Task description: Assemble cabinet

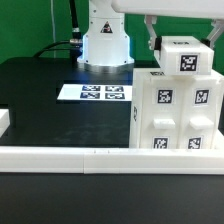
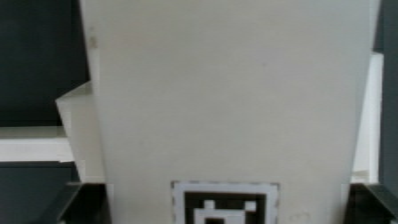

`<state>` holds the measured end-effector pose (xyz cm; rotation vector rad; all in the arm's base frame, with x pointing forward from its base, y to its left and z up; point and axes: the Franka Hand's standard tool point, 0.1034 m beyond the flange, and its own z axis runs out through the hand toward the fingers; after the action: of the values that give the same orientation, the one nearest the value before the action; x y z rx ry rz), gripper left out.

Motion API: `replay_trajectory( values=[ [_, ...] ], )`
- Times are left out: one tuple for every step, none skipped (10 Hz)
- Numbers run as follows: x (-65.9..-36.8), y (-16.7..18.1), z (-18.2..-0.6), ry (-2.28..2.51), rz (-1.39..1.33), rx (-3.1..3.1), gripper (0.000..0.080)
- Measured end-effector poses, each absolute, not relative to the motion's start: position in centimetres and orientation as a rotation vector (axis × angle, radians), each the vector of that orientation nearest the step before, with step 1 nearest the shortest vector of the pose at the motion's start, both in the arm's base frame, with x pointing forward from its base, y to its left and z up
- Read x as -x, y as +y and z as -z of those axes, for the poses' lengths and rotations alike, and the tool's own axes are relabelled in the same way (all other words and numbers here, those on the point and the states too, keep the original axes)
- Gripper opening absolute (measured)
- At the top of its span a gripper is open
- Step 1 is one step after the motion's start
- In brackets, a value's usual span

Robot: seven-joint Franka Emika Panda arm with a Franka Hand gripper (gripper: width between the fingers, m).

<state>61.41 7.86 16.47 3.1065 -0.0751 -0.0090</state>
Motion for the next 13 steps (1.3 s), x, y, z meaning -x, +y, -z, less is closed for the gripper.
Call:
replay_trajectory(
  values=[
    [-61.41, 7.86, -16.47, -0.075, 0.009, -3.107, 0.0557],
    [-61.41, 7.86, -16.47, -0.075, 0.009, -3.107, 0.0557],
    [-61.41, 7.86, -16.47, -0.087, 0.009, -3.106, 0.0557],
    [-61.41, 7.86, -16.47, -0.115, 0.008, -3.105, 0.0557],
    [-61.41, 7.86, -16.47, -0.112, 0.008, -3.106, 0.0557],
    [-61.41, 7.86, -16.47, -0.115, 0.008, -3.106, 0.0556],
    [-61.40, 7.92, -16.44, -0.248, 0.007, -3.099, 0.0556],
    [-61.39, 7.93, -16.44, -0.323, 0.006, -3.092, 0.0556],
    [-61.39, 7.96, -16.43, -0.421, 0.005, -3.080, 0.0556],
    [-61.37, 8.00, -16.40, -0.493, 0.003, -3.069, 0.0556],
    [-61.40, 8.25, -16.38, -0.670, -0.010, -3.038, 0.0556],
    [-61.41, 8.31, -16.37, -0.794, -0.014, -3.008, 0.0556],
    [-61.41, 8.36, -16.37, -0.877, -0.015, -2.986, 0.0556]
  ],
)
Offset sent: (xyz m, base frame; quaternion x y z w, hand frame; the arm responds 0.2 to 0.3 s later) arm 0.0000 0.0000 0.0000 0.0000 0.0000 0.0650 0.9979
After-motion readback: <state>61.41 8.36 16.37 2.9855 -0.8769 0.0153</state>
